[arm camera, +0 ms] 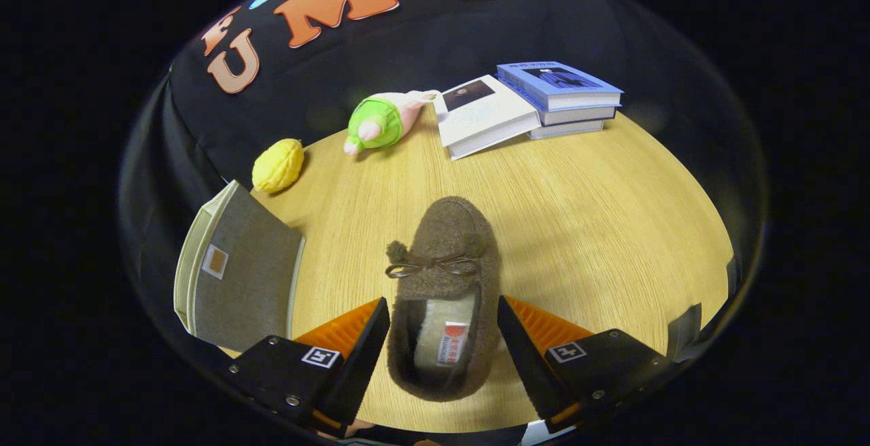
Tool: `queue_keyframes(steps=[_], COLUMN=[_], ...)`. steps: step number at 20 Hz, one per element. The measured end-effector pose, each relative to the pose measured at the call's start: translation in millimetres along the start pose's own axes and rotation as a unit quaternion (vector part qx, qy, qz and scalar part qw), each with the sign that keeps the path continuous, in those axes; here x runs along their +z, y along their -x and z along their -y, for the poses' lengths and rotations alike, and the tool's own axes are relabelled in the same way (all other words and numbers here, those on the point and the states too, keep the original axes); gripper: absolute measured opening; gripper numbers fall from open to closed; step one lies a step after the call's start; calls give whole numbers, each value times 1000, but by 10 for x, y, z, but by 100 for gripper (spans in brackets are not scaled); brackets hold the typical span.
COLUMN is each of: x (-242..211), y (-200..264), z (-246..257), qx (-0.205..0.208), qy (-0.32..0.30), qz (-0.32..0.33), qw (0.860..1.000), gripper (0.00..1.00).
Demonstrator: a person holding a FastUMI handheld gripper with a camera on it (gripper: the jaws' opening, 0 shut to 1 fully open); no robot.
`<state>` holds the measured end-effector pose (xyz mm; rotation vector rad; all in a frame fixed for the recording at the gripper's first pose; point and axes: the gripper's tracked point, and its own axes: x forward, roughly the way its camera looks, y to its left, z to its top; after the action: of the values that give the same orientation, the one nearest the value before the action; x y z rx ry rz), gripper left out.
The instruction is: Open the storage box then place both shoes into the box .Put the left shoe in first, then the right shoe, with the right side of both shoes facing outward in a uniform manner.
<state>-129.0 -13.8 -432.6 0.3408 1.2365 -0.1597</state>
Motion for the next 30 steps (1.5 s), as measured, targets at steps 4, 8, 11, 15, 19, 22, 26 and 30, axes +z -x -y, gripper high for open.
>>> queue_keyframes(steps=[4,8,11,15,19,22,26,30], x=[-76,-72,-79,-31,-5,52,253,431], y=[-194,-393,-486,-498,-470,-359,-137,110], z=[149,272,209,309,361,226,-115,-572], qx=[-13,-27,-6,-16,-20,-8,24,59], qy=[-11,-26,-59,-60,-92,-99,-95,-75], qz=[-21,-24,-28,-14,-18,-13,4,22], qw=[1000,999,998,998,995,995,995,995], gripper=[90,75,60,34,8,5,5,5])
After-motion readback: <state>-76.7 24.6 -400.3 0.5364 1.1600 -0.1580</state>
